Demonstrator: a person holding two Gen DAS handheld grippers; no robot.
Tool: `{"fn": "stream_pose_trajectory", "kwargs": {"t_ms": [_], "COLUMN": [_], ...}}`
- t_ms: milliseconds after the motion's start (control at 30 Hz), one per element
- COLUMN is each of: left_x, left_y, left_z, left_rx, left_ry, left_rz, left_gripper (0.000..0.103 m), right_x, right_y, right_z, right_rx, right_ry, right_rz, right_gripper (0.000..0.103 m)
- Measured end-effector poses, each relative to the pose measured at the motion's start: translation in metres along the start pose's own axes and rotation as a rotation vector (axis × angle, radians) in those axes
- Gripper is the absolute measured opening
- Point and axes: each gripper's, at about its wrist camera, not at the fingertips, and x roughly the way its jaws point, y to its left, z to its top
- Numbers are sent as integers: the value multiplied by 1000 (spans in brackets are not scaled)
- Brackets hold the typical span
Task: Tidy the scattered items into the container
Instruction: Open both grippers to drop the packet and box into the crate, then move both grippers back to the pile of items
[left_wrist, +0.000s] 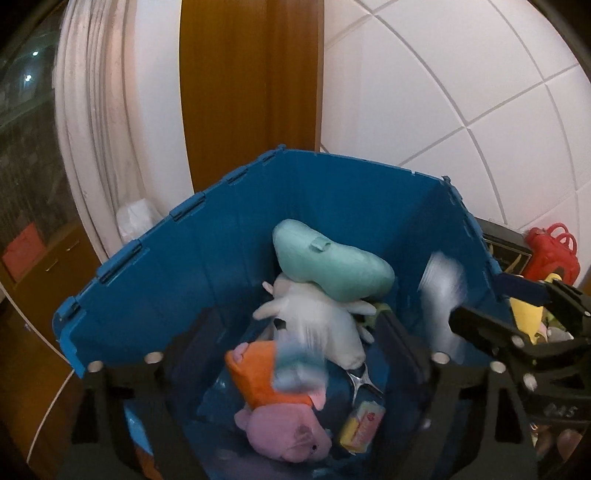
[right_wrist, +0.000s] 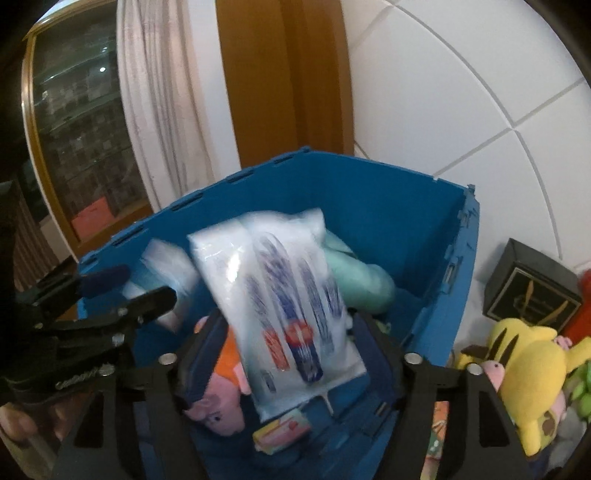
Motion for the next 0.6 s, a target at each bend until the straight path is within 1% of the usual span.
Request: {"fn": "stream_pose_trajectory", "kwargs": {"t_ms": [33, 67, 167, 233, 300, 367, 467, 533, 600], "left_x": [3, 4, 11, 13, 14, 13, 4, -8, -18], "left_y": [0, 1, -1, -1, -2, -4, -19, -34, -49], "left_z": [0, 0, 0, -1, -3, -7, -11, -14, -18], "left_rx": [1, -2, -9, -13, -17, -21, -3, 20, 44], "left_ry": [5, 12, 26, 29, 33, 33, 14, -8, -28], "left_rz": [-12, -16, -19, -26, -26, -42, -61, -89, -109], "left_gripper": [89, 89, 89, 89, 89, 89, 89, 89, 89], "right_x": [1, 3, 3, -1, -9, -19, -39, -54, -70], "right_y": [-1, -2, -3, -5, -8, -12, -25, -37, -52], "right_z": [-1, -2, -5, -6, -9, -15, -29, -41, -58], "right_rx": [2, 5, 8, 12, 15, 25, 61, 96, 126], "right_ry": [0, 3, 10, -8, -32, -48, -78, -95, -92], "right_rz": [-3, -6, -22, -24, -39, -63, -98, -123, -155], "right_gripper": [97, 99, 101, 103, 103, 103, 103, 103, 103]}}
